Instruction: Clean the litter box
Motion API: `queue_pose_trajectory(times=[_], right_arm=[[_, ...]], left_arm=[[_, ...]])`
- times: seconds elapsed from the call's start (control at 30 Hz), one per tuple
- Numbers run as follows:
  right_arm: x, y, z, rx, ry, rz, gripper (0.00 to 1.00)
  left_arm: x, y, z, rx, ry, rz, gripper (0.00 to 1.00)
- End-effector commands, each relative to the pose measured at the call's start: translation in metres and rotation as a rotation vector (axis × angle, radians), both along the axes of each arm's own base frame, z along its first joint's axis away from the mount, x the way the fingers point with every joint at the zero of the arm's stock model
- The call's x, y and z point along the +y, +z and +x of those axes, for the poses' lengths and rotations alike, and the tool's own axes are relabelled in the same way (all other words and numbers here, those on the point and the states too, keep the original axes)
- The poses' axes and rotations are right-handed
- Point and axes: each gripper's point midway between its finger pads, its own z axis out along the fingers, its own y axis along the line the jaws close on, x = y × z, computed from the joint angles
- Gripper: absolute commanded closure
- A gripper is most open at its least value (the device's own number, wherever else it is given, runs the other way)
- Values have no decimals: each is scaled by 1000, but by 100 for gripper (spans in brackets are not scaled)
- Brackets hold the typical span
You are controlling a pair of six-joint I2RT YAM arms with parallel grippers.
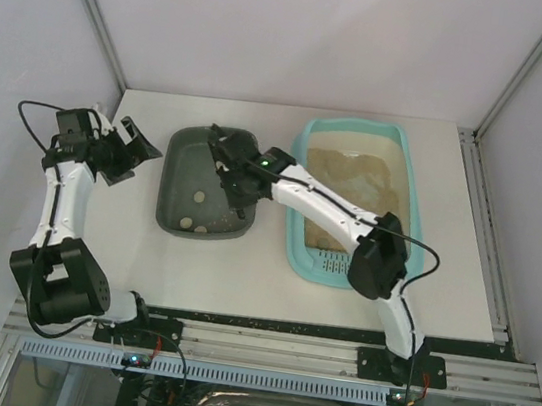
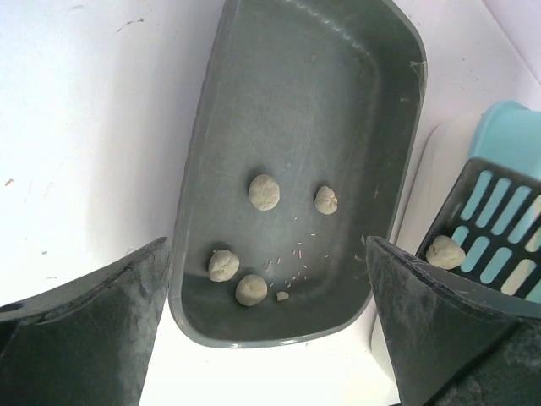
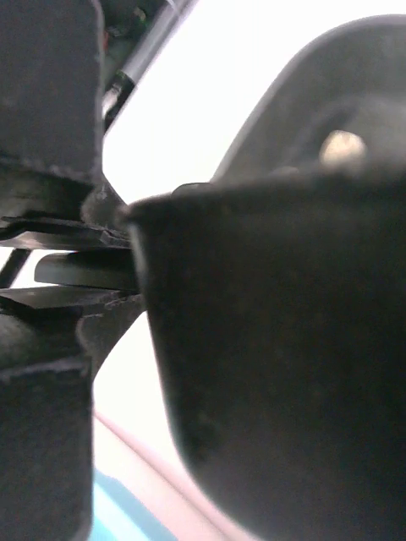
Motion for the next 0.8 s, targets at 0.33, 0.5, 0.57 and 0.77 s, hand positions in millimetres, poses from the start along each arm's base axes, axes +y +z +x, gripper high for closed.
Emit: queue_pose_trajectory(times=[0.33,0.5,0.57,0.77], right_arm=[[-18,9,39,-456,-60,-454,100],[-25,50,48,-485,-183,-341,100],[-36,78,55,-472,-260,-241,100],[-117,160,66,-460,-483,12,100]], left_arm=[[19,12,9,-76,168,31,0],[19,16,17,-80,208,36,0],[14,24,22,-95,191,111,0],[-60,60,41,-229,-2,312,0]])
